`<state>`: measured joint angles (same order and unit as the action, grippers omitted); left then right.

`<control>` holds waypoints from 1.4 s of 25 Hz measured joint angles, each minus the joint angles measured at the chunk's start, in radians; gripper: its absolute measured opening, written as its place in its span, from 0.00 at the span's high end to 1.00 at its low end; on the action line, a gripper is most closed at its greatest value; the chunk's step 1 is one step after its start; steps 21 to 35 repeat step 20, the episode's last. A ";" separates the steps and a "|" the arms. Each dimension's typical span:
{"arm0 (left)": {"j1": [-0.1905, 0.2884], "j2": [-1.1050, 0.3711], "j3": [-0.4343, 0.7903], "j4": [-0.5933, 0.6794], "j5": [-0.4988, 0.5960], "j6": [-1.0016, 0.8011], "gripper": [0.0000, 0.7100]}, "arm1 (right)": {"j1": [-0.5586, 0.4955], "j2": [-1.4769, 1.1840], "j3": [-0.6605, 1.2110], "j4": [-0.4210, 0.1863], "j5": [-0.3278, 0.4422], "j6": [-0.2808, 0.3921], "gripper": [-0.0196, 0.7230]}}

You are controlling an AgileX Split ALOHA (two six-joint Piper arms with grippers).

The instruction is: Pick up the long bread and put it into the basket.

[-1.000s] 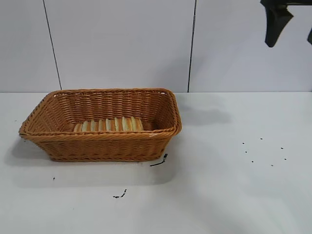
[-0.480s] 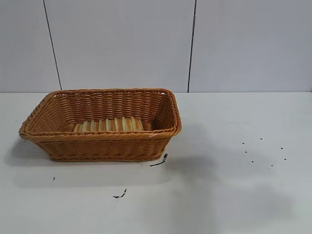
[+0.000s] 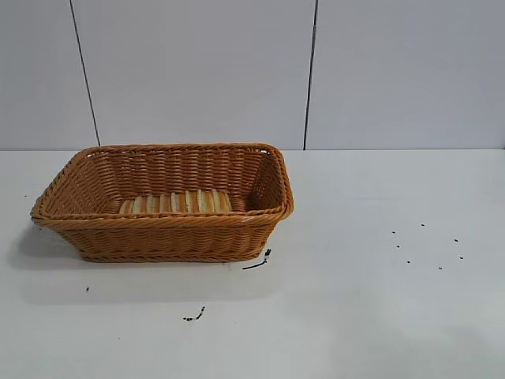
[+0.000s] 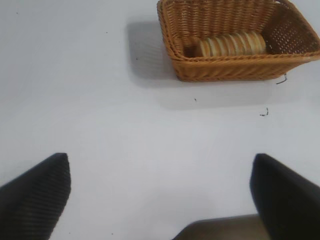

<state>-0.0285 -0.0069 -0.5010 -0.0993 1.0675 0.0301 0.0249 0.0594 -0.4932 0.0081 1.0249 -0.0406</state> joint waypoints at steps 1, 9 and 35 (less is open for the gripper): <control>0.000 0.000 0.000 0.000 0.000 0.000 0.02 | 0.000 -0.020 0.000 0.000 0.000 0.000 0.15; 0.000 0.000 0.000 0.000 0.000 0.000 0.02 | 0.000 -0.064 0.000 0.001 0.002 0.000 0.15; 0.000 0.000 0.000 0.000 0.000 0.000 0.02 | 0.000 -0.064 0.000 0.002 0.002 0.000 0.15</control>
